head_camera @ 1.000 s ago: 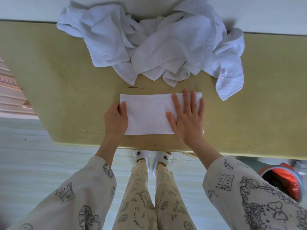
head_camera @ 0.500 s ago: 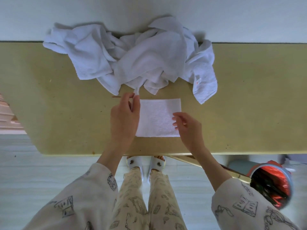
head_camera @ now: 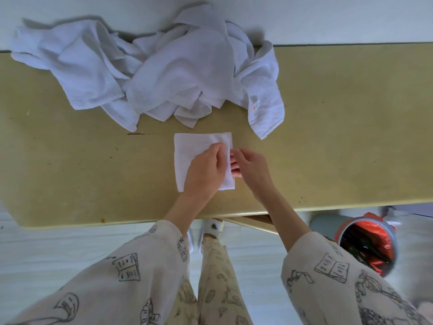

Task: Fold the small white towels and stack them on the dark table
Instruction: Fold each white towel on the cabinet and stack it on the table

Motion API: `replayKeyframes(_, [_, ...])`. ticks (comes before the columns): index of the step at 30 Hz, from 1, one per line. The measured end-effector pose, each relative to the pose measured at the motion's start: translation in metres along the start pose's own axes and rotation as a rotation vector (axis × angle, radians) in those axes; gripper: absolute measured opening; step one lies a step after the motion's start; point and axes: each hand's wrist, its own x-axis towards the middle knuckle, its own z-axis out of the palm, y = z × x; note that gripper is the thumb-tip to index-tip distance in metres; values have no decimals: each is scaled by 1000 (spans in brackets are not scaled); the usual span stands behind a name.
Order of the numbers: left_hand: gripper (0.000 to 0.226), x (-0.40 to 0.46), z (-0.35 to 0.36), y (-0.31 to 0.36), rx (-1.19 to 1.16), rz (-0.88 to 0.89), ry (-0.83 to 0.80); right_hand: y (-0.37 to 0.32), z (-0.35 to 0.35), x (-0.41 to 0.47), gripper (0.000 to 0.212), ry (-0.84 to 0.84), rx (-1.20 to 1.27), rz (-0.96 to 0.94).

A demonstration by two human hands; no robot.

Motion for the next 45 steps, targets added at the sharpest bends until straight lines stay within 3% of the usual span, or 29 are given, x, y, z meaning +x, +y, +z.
replayKeyframes(3, [25, -4, -3, -14, -3, 102, 108, -2, 3, 2, 24, 22, -68, -5])
replayKeyframes(8, [30, -10, -15, -42, 227, 276, 250, -6, 9, 5, 17, 98, -236, -57])
replayKeyframes(14, [36, -14, -15, -63, 469, 308, 111, -5, 9, 6, 14, 118, -277, -74])
replayKeyframes(21, [44, -15, -15, -68, 553, 305, -25, -3, 9, 9, 6, 122, -291, -79])
replayKeyframes(29, [57, -14, -11, -77, 619, 307, -112, -8, 2, 11, 11, 63, -198, 8])
replayKeyframes(45, [73, -15, -4, -79, 682, 300, -83, -14, -4, -2, 12, 0, -272, 72])
